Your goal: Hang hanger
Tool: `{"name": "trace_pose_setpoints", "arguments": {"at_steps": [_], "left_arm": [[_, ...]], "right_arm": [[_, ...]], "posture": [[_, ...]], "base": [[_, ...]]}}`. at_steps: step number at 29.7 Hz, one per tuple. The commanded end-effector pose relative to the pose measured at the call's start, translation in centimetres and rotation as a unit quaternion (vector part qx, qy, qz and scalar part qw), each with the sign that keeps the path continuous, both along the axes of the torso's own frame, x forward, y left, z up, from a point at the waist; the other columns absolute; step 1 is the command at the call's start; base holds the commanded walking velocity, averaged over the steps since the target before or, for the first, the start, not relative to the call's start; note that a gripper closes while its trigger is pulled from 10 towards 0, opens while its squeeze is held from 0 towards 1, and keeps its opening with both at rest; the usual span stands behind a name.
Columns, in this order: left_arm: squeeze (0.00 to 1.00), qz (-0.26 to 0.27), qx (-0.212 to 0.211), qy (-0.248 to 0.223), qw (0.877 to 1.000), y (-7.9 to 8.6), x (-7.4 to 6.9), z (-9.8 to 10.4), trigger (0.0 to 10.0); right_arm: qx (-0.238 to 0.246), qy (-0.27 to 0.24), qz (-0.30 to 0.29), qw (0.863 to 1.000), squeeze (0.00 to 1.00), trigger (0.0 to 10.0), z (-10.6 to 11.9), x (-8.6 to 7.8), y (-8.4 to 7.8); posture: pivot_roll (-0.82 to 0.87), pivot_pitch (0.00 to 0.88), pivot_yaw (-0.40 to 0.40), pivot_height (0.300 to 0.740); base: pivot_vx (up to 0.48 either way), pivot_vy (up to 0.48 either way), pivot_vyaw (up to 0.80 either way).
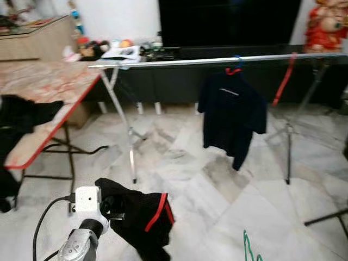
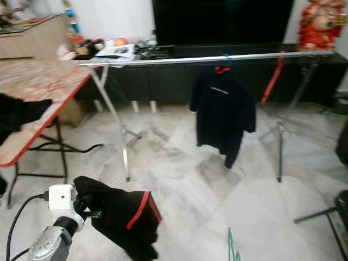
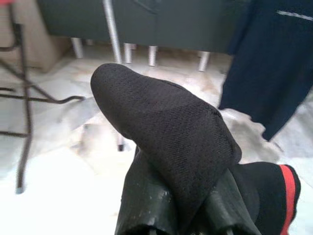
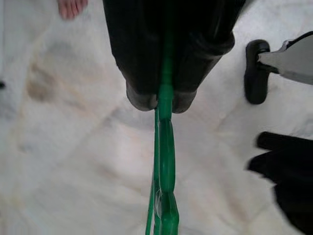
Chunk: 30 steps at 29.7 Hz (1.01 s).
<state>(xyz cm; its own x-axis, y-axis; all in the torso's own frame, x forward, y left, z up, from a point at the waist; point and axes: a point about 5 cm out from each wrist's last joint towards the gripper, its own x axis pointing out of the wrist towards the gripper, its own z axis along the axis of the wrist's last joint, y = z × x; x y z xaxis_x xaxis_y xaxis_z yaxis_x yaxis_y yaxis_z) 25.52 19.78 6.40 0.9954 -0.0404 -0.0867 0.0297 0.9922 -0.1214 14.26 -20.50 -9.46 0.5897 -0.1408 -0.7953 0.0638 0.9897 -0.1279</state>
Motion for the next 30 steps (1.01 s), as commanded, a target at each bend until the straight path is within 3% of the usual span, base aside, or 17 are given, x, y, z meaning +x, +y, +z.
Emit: {"name": "trace_pose_setpoints", "arguments": {"at_steps": [1,4,14,30], "left_arm": [[0.0,0.003,-0.004,-0.018,1.0,0.2,0.2,1.0,10.0],[0.0,0.003,-0.003,-0.017,1.0,0.2,0.3,1.0,10.0],[0.0,0.004,-0.005,-0.016,1.0,-0.3,0.6,1.0,10.0],[0.0,0.006,-0.006,-0.015,1.0,-0.4,0.7,1.2,10.0]], "right_arm": [[0.005,-0.001,-0.001,1.0,0.0,10.0,-0.1,-0.1,0.3],[0.006,-0.004,-0.003,1.0,0.0,10.0,0.0,0.1,0.4],[0.005,-0.01,-0.001,1.0,0.0,10.0,0.3,0.7,0.1],[0.008,-0.009,0.02,1.0,0.0,10.0,0.3,0.9,0.6]], "posture": [[0.03,0.025,0.1,0.74],[0.03,0.032,0.096,0.74],[0.03,0.047,0.074,0.74],[0.04,0.059,0.074,0.74]], "base": [[0.0,0.0,0.8],[0.0,0.0,0.65],[0.0,0.0,0.0],[0.0,0.294,0.0]]}}
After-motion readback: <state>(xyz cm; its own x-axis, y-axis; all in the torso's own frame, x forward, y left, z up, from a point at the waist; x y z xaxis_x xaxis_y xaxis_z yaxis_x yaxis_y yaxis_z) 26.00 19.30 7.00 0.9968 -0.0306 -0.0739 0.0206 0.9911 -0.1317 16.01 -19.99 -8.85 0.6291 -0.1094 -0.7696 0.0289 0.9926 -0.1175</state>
